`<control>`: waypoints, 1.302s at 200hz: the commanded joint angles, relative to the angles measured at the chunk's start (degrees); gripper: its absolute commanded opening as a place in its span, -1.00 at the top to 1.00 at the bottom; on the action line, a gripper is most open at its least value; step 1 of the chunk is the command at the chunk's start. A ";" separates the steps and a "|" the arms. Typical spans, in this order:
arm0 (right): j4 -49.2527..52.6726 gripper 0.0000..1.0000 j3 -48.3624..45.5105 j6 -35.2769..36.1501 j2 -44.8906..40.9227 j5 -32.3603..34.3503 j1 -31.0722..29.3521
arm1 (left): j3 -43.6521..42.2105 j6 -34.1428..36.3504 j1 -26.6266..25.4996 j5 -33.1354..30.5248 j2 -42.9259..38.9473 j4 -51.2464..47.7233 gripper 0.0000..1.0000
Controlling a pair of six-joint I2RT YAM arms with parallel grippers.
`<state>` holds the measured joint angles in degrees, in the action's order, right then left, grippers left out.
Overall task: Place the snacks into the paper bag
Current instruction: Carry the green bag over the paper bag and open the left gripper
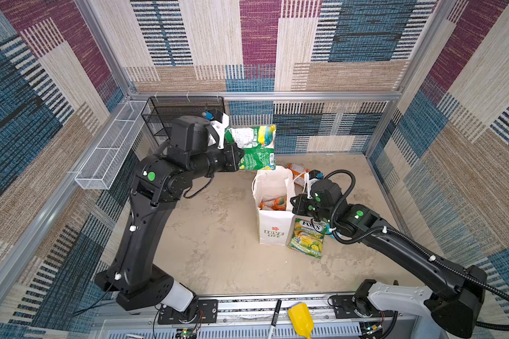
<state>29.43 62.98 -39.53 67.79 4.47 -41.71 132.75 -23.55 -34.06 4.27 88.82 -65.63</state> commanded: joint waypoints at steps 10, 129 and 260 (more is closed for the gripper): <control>-0.89 1.00 0.56 0.09 0.02 -0.12 -0.03 | 2.94 6.53 -6.49 -9.67 3.20 -2.99 1.00; -0.86 1.00 0.77 0.05 0.42 -0.16 -0.01 | -0.13 10.71 -15.82 -21.78 11.52 -12.90 1.00; -1.31 1.00 0.60 0.00 0.42 -0.59 -0.04 | 11.22 7.74 -17.46 -18.14 27.22 -24.37 0.80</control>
<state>29.39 63.26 -39.55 68.27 4.49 -41.71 142.65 -14.70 -51.18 -15.84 115.15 -89.23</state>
